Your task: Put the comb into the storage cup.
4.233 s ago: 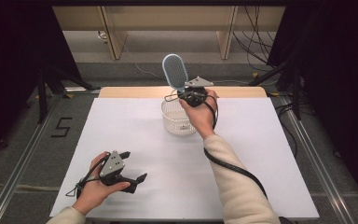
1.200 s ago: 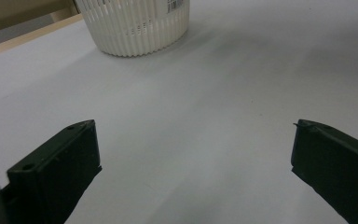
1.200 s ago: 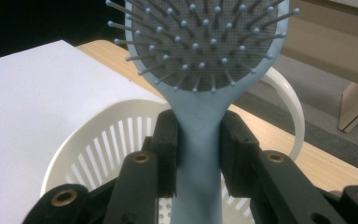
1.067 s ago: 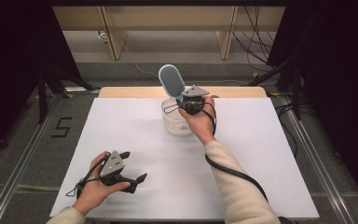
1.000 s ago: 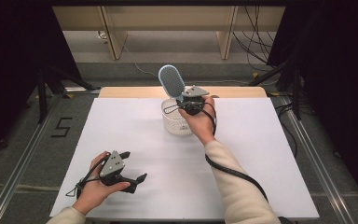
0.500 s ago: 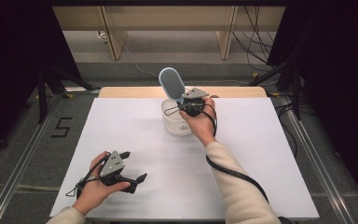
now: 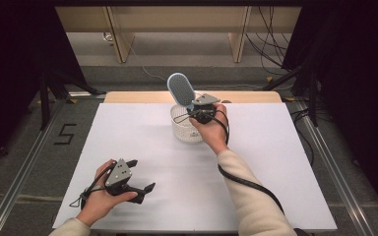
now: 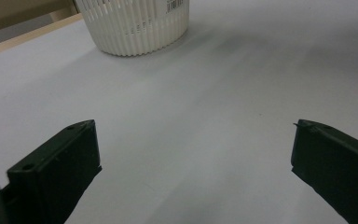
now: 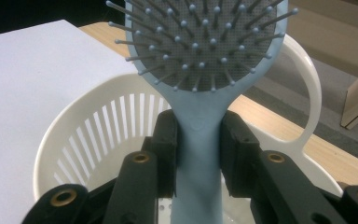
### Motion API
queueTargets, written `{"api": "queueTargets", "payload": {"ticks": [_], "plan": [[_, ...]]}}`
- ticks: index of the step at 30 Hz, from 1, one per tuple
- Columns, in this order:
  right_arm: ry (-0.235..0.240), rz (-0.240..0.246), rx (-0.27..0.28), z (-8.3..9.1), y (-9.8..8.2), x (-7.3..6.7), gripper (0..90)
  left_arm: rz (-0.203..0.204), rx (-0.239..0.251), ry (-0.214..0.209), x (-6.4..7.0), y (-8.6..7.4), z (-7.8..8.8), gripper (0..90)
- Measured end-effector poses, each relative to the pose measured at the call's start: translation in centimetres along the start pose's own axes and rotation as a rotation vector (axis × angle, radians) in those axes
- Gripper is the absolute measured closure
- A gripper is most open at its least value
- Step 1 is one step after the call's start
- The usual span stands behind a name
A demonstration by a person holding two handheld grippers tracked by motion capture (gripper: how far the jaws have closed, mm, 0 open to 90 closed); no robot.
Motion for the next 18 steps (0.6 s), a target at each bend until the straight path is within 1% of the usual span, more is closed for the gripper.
{"api": "queueTargets", "payload": {"ticks": [12,16,18], "plan": [[0.010,0.012,-0.012,-0.09,-0.11,-0.11,69.6,0.000,0.000,0.000,0.00,0.01,0.02,0.5],[0.022,0.015,-0.022,-0.12,-0.27,-0.24,68.4,0.000,-0.001,-0.001,0.01,-0.01,0.00,0.5],[0.025,0.013,-0.019,0.05,-0.21,-0.20,67.8,-0.001,-0.001,-0.001,0.02,-0.01,0.01,0.5]]}}
Point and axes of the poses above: each handheld gripper's, and its own axes: z roughly backward along the jaws, y roughly out of its top, x roughly to its right, the point moved 10 cm from there along -z, roughly forward along the jaws, and after that the axes turned 8 degrees about -x, right-handed, at the moved point
